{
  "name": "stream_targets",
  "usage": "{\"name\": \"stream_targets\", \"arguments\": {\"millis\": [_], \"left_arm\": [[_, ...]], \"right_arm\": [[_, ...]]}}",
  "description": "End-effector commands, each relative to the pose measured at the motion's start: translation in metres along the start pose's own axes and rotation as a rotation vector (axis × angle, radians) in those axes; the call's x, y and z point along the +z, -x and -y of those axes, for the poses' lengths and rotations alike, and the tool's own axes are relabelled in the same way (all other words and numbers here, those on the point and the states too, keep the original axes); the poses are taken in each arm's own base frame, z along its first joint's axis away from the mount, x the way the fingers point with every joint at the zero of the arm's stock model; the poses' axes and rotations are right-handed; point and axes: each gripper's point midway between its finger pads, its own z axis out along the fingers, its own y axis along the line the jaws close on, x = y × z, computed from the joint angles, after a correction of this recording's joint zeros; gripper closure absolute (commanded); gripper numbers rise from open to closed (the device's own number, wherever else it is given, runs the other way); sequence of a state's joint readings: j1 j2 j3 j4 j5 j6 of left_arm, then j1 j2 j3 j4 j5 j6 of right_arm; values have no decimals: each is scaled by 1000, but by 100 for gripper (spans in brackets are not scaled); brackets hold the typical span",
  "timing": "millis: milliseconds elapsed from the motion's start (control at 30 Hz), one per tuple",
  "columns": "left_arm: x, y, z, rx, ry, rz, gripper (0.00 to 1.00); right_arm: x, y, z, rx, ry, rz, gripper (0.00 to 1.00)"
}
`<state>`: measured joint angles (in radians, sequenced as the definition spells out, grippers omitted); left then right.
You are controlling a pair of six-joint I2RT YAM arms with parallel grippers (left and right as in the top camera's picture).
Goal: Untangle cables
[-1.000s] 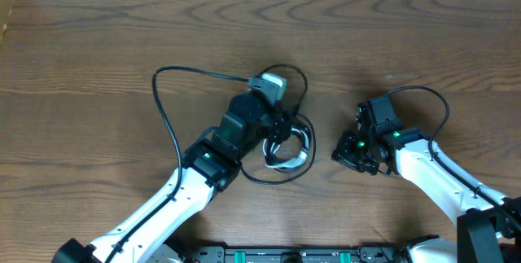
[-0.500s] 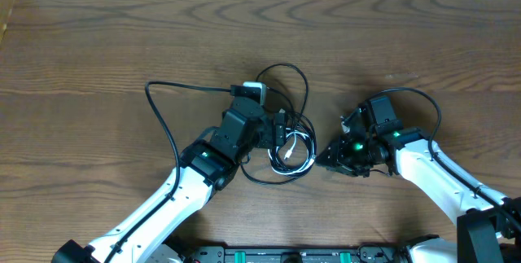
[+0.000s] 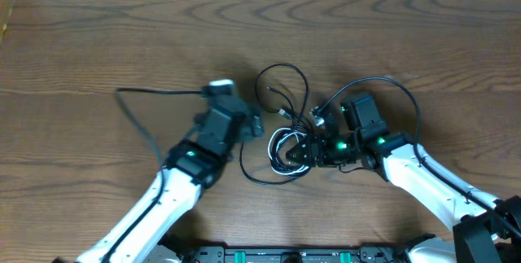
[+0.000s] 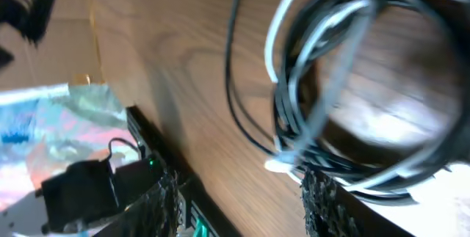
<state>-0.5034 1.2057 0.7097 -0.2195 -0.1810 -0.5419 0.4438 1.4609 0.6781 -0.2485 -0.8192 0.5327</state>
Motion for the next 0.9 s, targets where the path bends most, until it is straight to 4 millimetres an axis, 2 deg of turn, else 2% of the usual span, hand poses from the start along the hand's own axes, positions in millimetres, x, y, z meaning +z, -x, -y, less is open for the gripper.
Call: {"name": "stream_targets", "arguments": {"millis": [0, 67, 100, 200, 300, 400, 567, 733, 867], "left_arm": [[-18, 38, -29, -125, 76, 117, 7], [-26, 45, -47, -181, 110, 137, 7], [-33, 49, -66, -254, 147, 149, 7], [-43, 53, -94, -376, 204, 170, 6], [-45, 53, -106, -397, 235, 167, 6], [-45, 44, -111, -393, 262, 133, 6], [-46, 30, -116, -383, 296, 80, 6], [-47, 22, -119, -377, 316, 49, 6], [-47, 20, -120, -376, 321, 42, 6]], "right_arm": [[-4, 5, -26, -152, 23, 24, 48], [-9, 16, -31, -198, -60, 90, 40], [-13, 26, -32, -238, -164, 156, 28], [-14, 31, -42, -326, -302, 204, 16], [-4, 31, -43, -411, -408, 215, 11], [12, 27, -27, -458, -528, 202, 8], [38, 18, 6, -435, -612, 104, 11], [59, 22, 15, -409, -631, 55, 11], [82, 15, 17, -402, -606, -20, 13]]}}
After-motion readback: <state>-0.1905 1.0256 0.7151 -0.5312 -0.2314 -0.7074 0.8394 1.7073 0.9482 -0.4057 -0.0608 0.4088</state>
